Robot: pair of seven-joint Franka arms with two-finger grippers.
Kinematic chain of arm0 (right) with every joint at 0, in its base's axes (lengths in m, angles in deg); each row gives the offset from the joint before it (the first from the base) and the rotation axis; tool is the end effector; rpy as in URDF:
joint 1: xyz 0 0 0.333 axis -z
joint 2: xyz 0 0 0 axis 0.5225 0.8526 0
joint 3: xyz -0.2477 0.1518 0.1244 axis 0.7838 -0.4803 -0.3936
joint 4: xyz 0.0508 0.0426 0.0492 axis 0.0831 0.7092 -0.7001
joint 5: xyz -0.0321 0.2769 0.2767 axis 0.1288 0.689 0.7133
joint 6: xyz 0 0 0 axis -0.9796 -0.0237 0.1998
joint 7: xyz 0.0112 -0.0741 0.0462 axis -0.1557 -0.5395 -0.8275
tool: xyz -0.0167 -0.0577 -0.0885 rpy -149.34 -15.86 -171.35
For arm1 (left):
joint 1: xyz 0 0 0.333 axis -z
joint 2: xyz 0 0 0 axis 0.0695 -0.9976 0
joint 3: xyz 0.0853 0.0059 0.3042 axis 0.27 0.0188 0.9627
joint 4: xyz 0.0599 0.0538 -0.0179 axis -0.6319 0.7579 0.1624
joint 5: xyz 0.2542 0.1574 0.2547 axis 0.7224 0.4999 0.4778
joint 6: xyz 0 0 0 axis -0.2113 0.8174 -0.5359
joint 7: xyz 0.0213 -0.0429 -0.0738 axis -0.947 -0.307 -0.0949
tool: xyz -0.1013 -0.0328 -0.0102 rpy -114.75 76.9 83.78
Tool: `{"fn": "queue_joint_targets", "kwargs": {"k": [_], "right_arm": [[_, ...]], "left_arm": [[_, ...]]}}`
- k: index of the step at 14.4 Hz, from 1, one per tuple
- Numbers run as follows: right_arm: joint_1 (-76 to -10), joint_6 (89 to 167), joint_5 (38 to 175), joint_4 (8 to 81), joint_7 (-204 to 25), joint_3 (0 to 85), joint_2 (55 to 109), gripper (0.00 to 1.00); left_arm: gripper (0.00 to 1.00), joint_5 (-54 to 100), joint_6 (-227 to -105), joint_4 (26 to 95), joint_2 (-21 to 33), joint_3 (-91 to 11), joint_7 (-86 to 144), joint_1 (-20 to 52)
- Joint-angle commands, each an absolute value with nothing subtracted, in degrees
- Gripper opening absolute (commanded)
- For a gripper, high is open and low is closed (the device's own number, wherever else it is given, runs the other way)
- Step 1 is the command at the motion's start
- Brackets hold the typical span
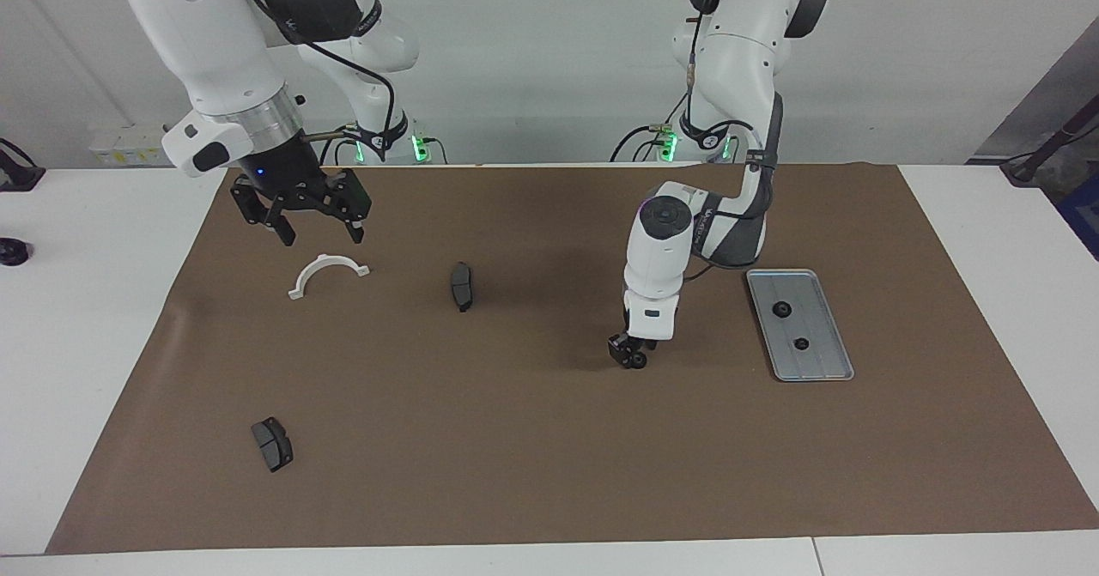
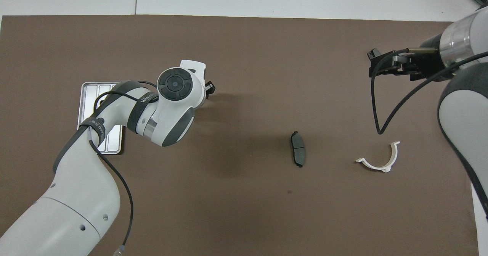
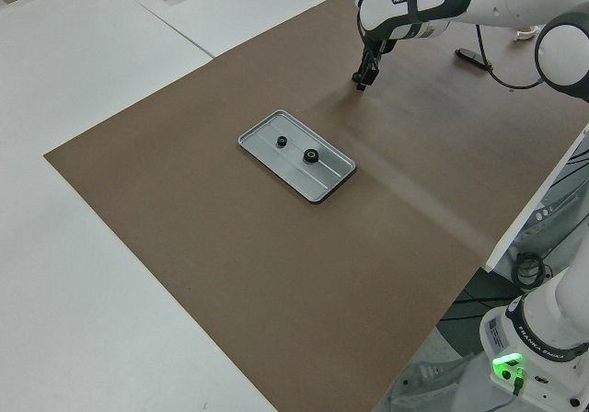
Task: Pick bearing gear from pile to tray
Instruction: 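Lower the third bearing into the tray and open the left gripper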
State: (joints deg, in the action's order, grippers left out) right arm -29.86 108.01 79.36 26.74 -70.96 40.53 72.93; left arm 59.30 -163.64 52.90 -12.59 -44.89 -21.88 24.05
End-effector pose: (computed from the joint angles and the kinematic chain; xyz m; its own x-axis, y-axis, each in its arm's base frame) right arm 0.5942 0.0775 0.6087 0.9951 -0.0671 0.0728 -0.0607 -0.9944 -0.0865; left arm 0.5963 -0.3056 0.2969 0.8400 0.5293 0.1197 0.5252 -0.8484 0.0660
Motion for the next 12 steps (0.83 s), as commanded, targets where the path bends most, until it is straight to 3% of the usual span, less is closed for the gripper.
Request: {"fn": "queue_joint_targets", "kwargs": {"k": [1,6,9,12], "right_arm": [[-29.39,109.25,80.36,34.04,-70.56,40.2,68.41,1.0],[-29.48,109.61,78.78,35.63,-69.77,40.28,67.7,1.0],[-29.83,110.31,76.41,38.09,-69.94,40.2,66.47,1.0],[-28.43,110.75,76.49,38.1,-70.3,40.2,66.56,1.0]], "left_arm": [[0.0,60.55,-165.12,54.64,-11.46,-44.17,-22.91,24.56],[0.0,60.81,-155.12,49.64,-10.5,-44.25,-19.24,22.72],[0.0,57.4,-152.03,53.31,-1.99,-44.52,-8.27,17.19],[0.0,51.68,-144.23,53.85,3.03,-44.52,8.76,10.17]]}}
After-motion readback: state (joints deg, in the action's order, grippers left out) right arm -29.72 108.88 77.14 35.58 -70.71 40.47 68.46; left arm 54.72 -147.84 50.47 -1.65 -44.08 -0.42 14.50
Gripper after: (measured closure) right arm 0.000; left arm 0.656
